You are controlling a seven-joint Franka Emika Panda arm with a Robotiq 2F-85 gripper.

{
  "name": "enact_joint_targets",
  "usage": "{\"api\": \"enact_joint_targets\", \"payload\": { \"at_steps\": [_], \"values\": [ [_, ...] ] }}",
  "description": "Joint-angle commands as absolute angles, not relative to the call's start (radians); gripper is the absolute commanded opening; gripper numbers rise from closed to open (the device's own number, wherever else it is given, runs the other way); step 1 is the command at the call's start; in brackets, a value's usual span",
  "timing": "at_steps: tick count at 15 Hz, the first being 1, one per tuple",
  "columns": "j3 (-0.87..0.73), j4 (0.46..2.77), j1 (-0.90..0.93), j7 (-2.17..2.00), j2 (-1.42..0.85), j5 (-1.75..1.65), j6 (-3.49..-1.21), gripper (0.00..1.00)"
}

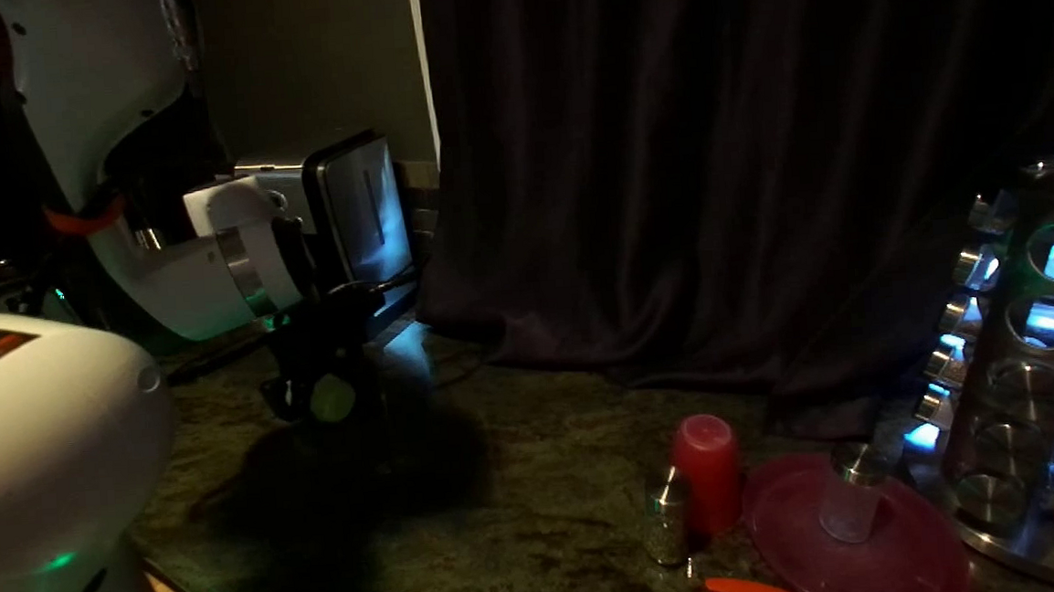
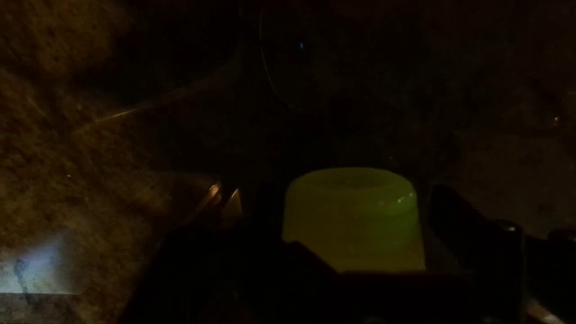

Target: Flip over the green cup

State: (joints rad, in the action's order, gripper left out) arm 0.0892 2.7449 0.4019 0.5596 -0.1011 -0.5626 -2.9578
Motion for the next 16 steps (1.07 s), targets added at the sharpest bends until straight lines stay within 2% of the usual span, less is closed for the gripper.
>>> {"api": "enact_joint_targets", "payload": {
  "at_steps": [1, 5, 6, 10, 16],
  "values": [
    [0.085, 2.722, 0.454, 0.456, -0.073, -0.661, -2.864, 1.00],
    [0.129, 2.668, 0.531, 0.301, -0.011, -0.674, -2.560, 1.00],
    [0.219, 2.645, 0.475, 0.257, 0.004, -0.667, -2.478, 1.00],
    [0.335, 2.548, 0.478, 0.087, 0.057, -0.707, -2.195, 1.00],
    [0.482, 2.452, 0.512, -0.272, -0.011, -0.772, -1.854, 1.00]
  ]
}}
